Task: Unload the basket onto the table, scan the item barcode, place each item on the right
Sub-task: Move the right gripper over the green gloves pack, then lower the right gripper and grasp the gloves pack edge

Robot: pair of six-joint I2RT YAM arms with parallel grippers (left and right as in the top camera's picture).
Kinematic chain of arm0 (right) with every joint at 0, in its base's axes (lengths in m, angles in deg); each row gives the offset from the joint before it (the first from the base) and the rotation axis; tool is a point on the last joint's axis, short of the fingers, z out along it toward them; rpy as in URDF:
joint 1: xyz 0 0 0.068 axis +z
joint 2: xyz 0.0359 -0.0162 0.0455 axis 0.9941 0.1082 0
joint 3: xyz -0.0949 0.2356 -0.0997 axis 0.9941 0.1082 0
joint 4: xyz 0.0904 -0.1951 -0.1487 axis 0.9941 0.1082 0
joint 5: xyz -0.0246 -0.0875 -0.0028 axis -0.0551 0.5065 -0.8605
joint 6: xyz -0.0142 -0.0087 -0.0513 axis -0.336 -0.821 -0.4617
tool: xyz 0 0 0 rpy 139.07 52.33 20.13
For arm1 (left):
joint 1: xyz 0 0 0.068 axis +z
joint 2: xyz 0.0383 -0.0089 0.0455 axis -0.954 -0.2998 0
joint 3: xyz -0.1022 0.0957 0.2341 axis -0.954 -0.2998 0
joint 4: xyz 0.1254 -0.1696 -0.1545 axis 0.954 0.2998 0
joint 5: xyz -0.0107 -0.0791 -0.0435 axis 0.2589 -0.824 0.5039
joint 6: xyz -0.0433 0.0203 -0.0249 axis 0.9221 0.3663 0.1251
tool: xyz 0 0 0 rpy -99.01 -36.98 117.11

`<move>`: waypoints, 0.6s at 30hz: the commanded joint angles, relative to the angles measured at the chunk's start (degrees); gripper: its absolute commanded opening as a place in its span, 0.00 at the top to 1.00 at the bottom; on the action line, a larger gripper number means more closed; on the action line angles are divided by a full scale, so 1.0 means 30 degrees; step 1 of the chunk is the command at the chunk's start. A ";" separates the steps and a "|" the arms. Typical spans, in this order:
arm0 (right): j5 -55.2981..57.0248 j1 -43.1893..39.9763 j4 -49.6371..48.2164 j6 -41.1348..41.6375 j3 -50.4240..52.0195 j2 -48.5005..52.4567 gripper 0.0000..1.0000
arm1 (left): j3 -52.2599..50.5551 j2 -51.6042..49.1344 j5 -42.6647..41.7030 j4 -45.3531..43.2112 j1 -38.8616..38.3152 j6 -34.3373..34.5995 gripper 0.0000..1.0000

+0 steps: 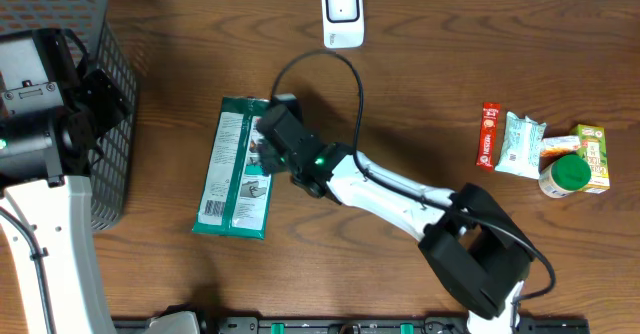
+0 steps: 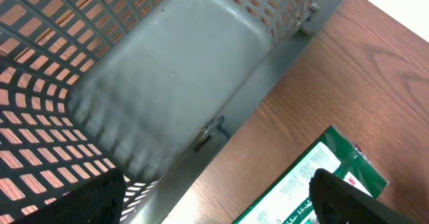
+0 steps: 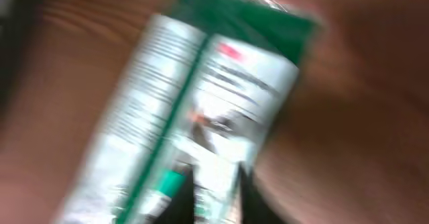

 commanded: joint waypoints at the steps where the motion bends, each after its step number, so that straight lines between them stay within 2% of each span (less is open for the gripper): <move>1: -0.0787 0.0882 -0.1115 -0.0357 -0.0350 0.0328 0.99 | 0.0131 -0.0058 0.0240 0.0007 0.0058 -0.0168 0.12; 3: -0.0765 0.1355 -0.2251 -0.0685 -0.0350 0.1231 0.99 | 0.0131 -0.0058 0.0240 0.0007 0.0058 -0.0168 0.12; 6: -0.0772 0.2098 -0.4320 -0.1239 -0.0350 0.2856 0.91 | 0.0131 -0.0058 0.0248 0.0007 0.0058 -0.0168 0.12; 9: -0.0845 0.2761 -0.6113 -0.1953 -0.0350 0.4452 0.91 | 0.0131 -0.0058 0.0240 0.0007 0.0058 -0.0168 0.12; 14: -0.0532 0.2776 -0.5253 -0.2543 -0.0357 0.4634 0.91 | 0.0131 -0.0058 0.0240 0.0007 0.0058 -0.0168 0.12; 18: 0.0350 0.2346 -0.1749 -0.2550 -0.0423 0.4087 0.95 | 0.0131 -0.0058 0.0240 0.0007 0.0058 -0.0168 0.12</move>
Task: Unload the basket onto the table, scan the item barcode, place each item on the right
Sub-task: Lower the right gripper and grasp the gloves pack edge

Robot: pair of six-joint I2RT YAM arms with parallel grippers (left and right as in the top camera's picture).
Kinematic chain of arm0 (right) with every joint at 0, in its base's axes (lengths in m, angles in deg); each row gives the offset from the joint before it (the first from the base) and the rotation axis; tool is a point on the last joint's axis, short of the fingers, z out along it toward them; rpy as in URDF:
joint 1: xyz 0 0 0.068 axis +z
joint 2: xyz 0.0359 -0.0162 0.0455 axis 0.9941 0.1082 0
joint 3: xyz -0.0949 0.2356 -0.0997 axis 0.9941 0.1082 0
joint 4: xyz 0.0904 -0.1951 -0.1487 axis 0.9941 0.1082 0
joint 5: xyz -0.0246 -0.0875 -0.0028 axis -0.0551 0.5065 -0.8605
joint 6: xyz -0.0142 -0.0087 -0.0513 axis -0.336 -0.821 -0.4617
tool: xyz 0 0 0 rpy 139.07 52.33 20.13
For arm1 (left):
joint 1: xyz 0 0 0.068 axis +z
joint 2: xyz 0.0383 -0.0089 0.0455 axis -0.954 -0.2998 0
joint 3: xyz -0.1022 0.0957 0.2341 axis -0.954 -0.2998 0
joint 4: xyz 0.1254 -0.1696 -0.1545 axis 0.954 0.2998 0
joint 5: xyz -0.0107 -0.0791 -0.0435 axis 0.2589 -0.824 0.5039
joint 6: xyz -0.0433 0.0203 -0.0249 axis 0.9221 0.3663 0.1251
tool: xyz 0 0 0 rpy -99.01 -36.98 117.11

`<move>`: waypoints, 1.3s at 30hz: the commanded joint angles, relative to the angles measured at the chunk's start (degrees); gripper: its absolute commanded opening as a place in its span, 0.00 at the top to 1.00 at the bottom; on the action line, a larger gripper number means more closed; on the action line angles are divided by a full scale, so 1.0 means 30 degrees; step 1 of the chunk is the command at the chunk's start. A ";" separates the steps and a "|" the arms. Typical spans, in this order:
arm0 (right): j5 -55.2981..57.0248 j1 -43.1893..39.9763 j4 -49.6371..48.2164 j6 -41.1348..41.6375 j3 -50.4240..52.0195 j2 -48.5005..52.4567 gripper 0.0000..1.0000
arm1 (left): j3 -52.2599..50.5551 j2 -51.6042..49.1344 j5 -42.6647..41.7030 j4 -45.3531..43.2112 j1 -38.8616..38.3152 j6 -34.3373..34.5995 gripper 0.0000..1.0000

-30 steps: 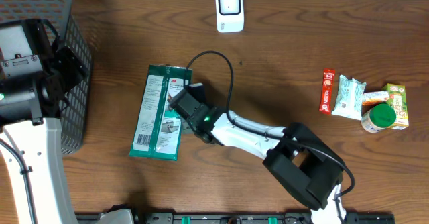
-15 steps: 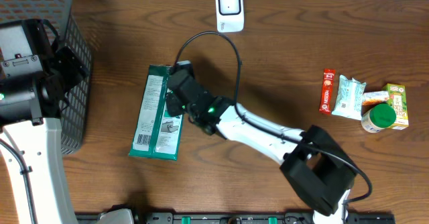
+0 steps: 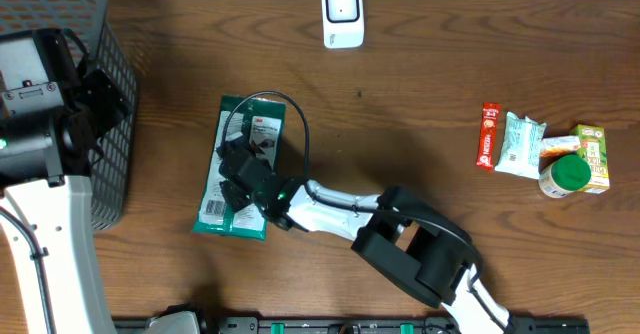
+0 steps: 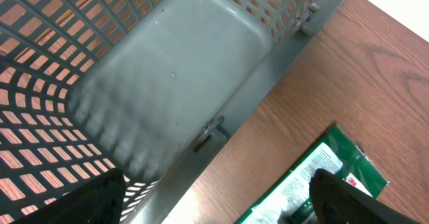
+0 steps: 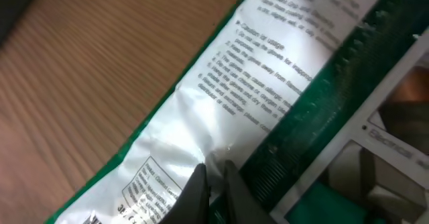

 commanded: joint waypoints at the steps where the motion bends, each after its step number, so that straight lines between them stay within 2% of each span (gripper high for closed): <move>1: 0.1246 -0.0561 0.3002 -0.0452 0.0248 -0.0554 0.95 | 0.0131 -0.0058 0.0240 0.0000 0.0058 -0.0168 0.12; 8: 0.1858 -0.1559 0.8874 -0.0466 0.0248 -0.2958 0.89 | 0.0131 -0.0058 0.0240 -0.0007 0.0058 -0.0168 0.12; 12: 0.1683 -0.1989 1.0127 -0.0474 0.0248 -0.3665 0.84 | 0.0131 -0.0058 0.0240 0.0000 0.0058 -0.0168 0.12; 15: 0.0073 -0.2295 1.0040 -0.1209 -0.0058 -0.4546 0.73 | 0.0131 -0.0058 0.0248 0.0000 0.0058 -0.0168 0.12; 20: -0.1129 -0.3956 1.2196 -0.1749 -0.1960 -0.7417 0.43 | 0.0131 -0.0058 0.0240 0.0000 0.0058 -0.0168 0.12; 24: -0.1530 -0.5508 1.4222 -0.1741 -0.2404 -0.8663 0.29 | 0.0131 -0.0058 0.0240 0.0000 0.0058 -0.0168 0.12; 28: -0.2047 -0.6346 1.5701 -0.1741 -0.2033 -0.8291 0.20 | 0.0131 -0.0058 0.0240 0.0000 0.0058 -0.0168 0.12; 32: -0.3024 -0.6237 1.5926 -0.1741 -0.1406 -0.6951 0.19 | 0.0131 -0.0058 0.0248 0.0000 0.0058 -0.0168 0.12; 34: -0.4109 -0.5967 1.5992 -0.1683 -0.1355 -0.6018 0.13 | 0.0131 -0.0058 0.0240 -0.0007 0.0058 -0.0168 0.12; 39: -0.4401 -0.5450 1.6407 -0.0262 -0.1355 -0.4036 0.10 | 0.0131 -0.0058 0.0240 -0.0007 0.0058 -0.0168 0.12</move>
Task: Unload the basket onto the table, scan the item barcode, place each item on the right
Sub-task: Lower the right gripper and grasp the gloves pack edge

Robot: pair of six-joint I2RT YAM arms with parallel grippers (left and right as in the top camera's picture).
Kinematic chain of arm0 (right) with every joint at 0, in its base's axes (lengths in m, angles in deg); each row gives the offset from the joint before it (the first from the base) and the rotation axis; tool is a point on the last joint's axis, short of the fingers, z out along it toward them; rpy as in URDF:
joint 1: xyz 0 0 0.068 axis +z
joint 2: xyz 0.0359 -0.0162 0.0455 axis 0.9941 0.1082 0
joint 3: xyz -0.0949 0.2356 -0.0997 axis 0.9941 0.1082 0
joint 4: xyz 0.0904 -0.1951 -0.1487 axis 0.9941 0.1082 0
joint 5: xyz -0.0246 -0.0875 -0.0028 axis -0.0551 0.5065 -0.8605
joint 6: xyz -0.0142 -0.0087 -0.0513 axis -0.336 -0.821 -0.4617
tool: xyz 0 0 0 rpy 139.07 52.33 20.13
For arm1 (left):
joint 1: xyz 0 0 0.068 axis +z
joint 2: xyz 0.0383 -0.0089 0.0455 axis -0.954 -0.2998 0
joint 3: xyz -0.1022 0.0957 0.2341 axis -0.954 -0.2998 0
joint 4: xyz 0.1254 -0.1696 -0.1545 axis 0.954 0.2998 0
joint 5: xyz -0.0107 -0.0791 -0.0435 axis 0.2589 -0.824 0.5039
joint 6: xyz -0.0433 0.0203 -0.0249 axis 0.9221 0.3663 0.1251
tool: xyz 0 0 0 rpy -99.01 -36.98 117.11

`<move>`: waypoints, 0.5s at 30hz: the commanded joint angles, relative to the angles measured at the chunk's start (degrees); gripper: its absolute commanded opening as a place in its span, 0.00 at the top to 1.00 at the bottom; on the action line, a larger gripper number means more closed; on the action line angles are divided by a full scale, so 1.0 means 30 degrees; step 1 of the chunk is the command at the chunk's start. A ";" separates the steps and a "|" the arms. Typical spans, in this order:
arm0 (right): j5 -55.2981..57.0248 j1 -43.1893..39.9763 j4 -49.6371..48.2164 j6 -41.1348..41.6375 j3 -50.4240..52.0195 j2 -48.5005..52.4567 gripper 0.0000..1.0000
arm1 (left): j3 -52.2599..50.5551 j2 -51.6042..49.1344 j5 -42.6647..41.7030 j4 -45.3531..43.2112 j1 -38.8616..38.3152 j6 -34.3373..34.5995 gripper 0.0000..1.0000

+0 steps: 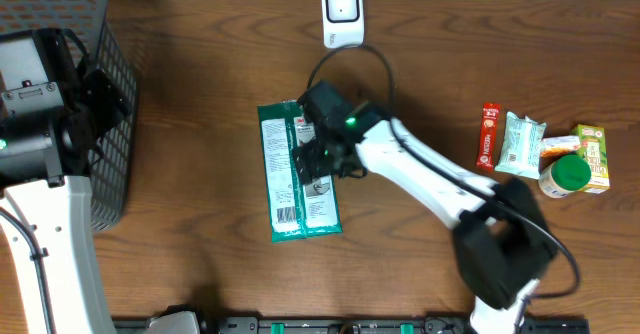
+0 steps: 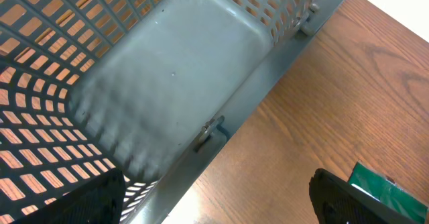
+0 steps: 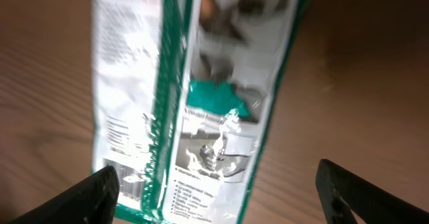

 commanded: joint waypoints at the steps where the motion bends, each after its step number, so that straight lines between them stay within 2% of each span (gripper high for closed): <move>1: -0.0867 0.0459 0.0204 0.1326 0.0160 0.1399 0.10 | 0.0131 -0.0058 0.0248 0.0000 0.0058 -0.0168 0.12; 8: -0.1967 0.0452 0.0590 0.2492 0.0182 0.3257 0.11 | 0.0131 -0.0058 0.0240 0.0000 0.0058 -0.0168 0.12; 12: -0.2798 0.0452 0.0576 0.2514 0.0204 0.3592 0.19 | 0.0131 -0.0058 0.0240 0.0000 0.0058 -0.0168 0.12; 15: -0.2776 0.0466 0.0379 0.2594 0.0240 0.3592 0.32 | 0.0131 -0.0058 0.0240 0.0000 0.0058 -0.0168 0.12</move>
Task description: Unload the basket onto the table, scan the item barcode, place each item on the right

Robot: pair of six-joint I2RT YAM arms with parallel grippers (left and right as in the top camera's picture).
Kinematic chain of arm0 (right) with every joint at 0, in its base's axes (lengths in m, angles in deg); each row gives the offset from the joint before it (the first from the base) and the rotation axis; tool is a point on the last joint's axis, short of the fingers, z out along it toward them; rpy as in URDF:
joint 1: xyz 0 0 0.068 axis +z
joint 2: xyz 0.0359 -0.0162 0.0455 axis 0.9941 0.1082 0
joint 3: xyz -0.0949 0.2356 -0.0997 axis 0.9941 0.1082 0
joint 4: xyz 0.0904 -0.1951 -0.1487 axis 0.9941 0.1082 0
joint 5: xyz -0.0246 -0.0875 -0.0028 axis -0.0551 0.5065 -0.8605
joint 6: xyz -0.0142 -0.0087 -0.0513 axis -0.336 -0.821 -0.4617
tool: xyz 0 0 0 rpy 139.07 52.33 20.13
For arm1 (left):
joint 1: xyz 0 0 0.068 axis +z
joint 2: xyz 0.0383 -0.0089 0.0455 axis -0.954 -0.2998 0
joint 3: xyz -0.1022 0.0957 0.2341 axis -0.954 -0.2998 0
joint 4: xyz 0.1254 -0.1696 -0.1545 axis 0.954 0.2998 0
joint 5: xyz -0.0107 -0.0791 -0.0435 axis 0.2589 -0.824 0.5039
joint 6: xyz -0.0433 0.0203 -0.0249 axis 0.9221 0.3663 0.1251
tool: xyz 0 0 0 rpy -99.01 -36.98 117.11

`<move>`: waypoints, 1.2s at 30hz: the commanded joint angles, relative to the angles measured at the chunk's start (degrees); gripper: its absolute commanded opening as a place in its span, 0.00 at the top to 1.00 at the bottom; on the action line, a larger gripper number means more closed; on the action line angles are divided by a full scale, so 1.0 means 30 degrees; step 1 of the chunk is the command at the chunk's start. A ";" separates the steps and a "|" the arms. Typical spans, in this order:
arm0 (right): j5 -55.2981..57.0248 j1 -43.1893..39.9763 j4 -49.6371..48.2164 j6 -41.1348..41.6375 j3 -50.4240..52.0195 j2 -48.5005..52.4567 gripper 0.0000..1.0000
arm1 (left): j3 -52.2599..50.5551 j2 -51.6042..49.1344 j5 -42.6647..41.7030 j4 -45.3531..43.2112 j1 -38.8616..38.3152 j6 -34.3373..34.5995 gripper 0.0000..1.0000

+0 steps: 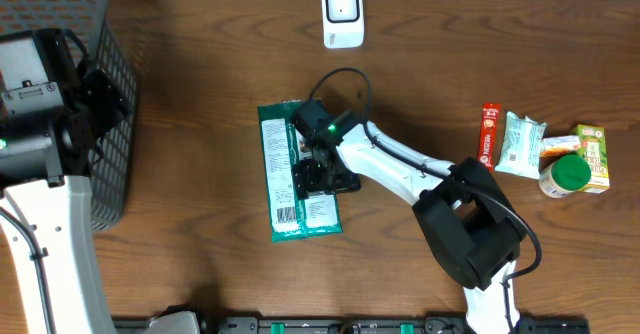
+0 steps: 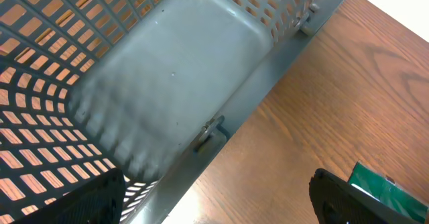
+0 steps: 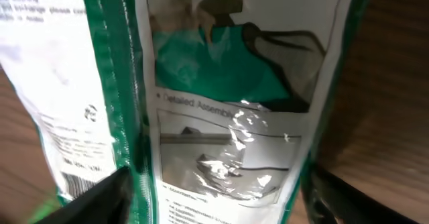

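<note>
The item is a flat green and white packet (image 1: 280,164) lying lengthwise on the wooden table, printed side up, with a small barcode (image 3: 74,180) near its lower left corner. My right gripper (image 1: 322,177) is low over its right half. In the right wrist view the packet (image 3: 221,83) fills the frame, and the gripper (image 3: 221,207) is open with its dark fingers (image 3: 100,200) on either side of the right panel. The white scanner (image 1: 342,14) stands at the table's far edge. My left gripper (image 2: 211,187) is open beside the basket, and a packet corner (image 2: 392,192) shows.
A grey mesh basket (image 1: 110,84) stands at the far left, next to the left arm. At the right edge lie a red stick pack (image 1: 489,134), a pale green sachet (image 1: 522,144), a green-capped jar (image 1: 566,174) and a yellow-green carton (image 1: 593,154).
My right gripper has come down closer to the packet and shifted from its upper part toward its middle. It is still open. The packet and the left arm have not moved.
The packet first lay tilted, further left near the basket, with my right gripper over it. Then the gripper's narrow fingers were at its lower left part. Later the packet lay further right and straighter, below the scanner, with the gripper open above it. Now the gripper is low over it.
</note>
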 commanded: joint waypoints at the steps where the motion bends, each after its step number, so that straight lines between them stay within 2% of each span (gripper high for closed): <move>1: -0.0787 0.0029 -0.0306 0.0357 0.0277 0.0801 0.35 | 0.0131 -0.0058 0.0248 0.0000 0.0058 -0.0168 0.12; 9: 0.1625 0.0291 -0.2120 0.2259 0.1953 0.0801 0.45 | 0.0131 -0.0058 0.0240 0.0000 0.0058 -0.0168 0.12; 13: 0.1858 0.0291 -0.2579 0.2142 0.2164 0.0801 0.56 | 0.0131 -0.0058 0.0248 -0.0007 0.0058 -0.0168 0.12; 18: 0.1807 0.0189 -0.2965 0.1647 0.2127 0.0714 0.64 | 0.0131 -0.0058 0.0240 0.0000 0.0058 -0.0168 0.12; 19: 0.1800 0.0160 -0.2973 0.1581 0.2127 0.0714 0.64 | 0.0131 -0.0058 0.0240 0.0000 0.0058 -0.0168 0.12; 22: 0.1217 0.0044 -0.3096 0.0590 0.2127 0.0714 0.52 | 0.0131 -0.0058 0.0240 0.0000 0.0058 -0.0168 0.12; 36: 0.0947 0.0364 -0.4160 0.0306 0.2135 0.0714 0.47 | 0.0131 -0.0058 0.0240 0.0000 0.0058 -0.0168 0.12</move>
